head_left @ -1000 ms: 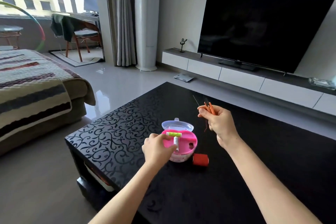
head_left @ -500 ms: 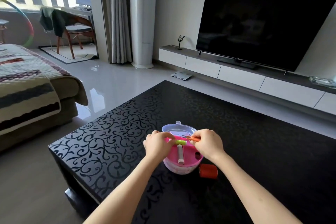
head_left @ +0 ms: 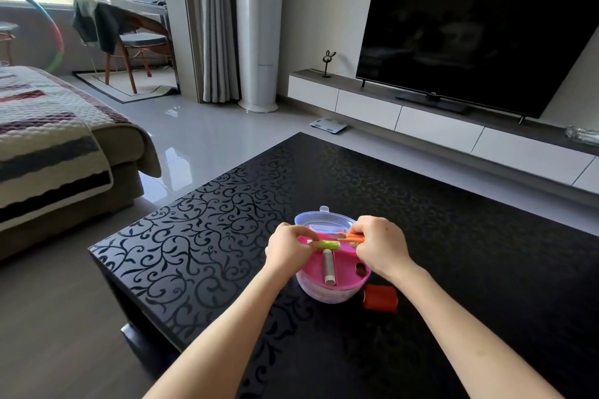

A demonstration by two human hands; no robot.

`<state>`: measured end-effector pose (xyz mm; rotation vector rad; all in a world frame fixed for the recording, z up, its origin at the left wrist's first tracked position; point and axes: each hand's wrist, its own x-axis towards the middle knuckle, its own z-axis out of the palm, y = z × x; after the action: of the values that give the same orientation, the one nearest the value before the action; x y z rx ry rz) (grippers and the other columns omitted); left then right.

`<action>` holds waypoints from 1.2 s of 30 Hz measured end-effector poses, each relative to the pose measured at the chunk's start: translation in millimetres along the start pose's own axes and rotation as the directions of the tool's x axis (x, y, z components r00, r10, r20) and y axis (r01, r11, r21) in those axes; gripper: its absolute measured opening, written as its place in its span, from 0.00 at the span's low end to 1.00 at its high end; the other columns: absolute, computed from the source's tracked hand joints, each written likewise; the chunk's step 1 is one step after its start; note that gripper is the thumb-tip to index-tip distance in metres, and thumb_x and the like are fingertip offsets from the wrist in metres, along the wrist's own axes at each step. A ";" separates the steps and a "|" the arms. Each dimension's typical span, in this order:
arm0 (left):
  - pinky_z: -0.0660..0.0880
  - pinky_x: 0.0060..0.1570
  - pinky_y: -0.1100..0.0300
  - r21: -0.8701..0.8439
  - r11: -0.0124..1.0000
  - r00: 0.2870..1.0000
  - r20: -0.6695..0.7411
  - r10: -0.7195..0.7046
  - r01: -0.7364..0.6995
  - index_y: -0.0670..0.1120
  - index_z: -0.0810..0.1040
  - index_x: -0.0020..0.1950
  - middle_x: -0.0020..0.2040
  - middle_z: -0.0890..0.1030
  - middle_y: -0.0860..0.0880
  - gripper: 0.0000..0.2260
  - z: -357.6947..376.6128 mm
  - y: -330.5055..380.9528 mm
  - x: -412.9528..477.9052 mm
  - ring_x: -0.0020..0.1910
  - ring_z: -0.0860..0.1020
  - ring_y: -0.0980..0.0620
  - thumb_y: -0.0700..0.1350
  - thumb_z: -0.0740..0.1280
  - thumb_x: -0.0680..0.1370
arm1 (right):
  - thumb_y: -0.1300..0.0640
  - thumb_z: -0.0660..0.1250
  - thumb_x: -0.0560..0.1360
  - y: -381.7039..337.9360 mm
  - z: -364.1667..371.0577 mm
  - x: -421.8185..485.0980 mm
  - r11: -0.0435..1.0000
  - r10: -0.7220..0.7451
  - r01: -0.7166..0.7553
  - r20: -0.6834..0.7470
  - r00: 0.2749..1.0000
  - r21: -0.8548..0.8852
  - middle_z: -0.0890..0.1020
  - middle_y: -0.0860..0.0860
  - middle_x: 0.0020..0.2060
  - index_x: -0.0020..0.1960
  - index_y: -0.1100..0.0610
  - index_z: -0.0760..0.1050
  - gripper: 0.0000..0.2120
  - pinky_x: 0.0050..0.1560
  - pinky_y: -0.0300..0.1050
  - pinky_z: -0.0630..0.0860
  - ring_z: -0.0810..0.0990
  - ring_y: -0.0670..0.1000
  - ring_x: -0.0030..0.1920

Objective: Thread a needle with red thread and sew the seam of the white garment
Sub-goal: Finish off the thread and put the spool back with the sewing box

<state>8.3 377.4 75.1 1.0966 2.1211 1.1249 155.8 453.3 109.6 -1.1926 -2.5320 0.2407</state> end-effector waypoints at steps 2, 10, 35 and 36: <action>0.73 0.59 0.51 0.009 1.000 1.000 0.002 0.008 -0.008 0.57 0.81 0.41 0.46 0.71 0.55 0.03 0.4 -0.6 1.3 0.54 0.75 0.52 0.49 0.73 0.73 | 0.66 0.66 0.71 -1.1 1.5 -0.7 1.000 -0.002 0.002 -0.003 1.000 0.021 0.75 0.46 0.36 0.41 0.57 0.80 0.06 0.37 0.41 0.63 0.72 0.49 0.38; 0.72 0.60 0.48 0.014 1.000 1.000 -0.007 0.008 -0.007 0.57 0.79 0.37 0.44 0.71 0.56 0.07 1.9 -1.2 3.9 0.52 0.74 0.52 0.47 0.74 0.72 | 0.64 0.69 0.72 3.4 15.1 -2.1 0.986 0.029 -0.028 -0.003 1.000 0.162 0.82 0.50 0.37 0.40 0.57 0.82 0.05 0.37 0.41 0.67 0.77 0.50 0.39; 0.61 0.72 0.43 -0.608 0.745 0.961 0.216 -0.176 0.273 0.54 0.48 0.79 0.75 0.63 0.43 0.33 -11.9 -9.1 10.1 0.72 0.65 0.44 0.60 0.59 0.79 | 0.71 0.65 0.72 34.4 26.5 35.9 0.045 0.426 -0.474 0.413 0.805 0.879 0.85 0.53 0.45 0.54 0.59 0.78 0.14 0.20 0.34 0.57 0.60 0.41 0.20; 0.57 0.73 0.43 -0.620 0.750 0.972 0.180 -0.152 0.232 0.55 0.50 0.78 0.77 0.61 0.46 0.30 -16.0 -6.1 7.9 0.74 0.62 0.45 0.61 0.56 0.80 | 0.73 0.62 0.71 34.8 20.0 29.0 0.011 0.387 -0.435 0.397 0.832 0.901 0.85 0.51 0.44 0.53 0.57 0.78 0.17 0.21 0.34 0.57 0.60 0.42 0.21</action>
<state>-10.1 374.9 78.1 0.5819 1.5125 1.4782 156.2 497.6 87.4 -1.1606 -1.1931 1.7796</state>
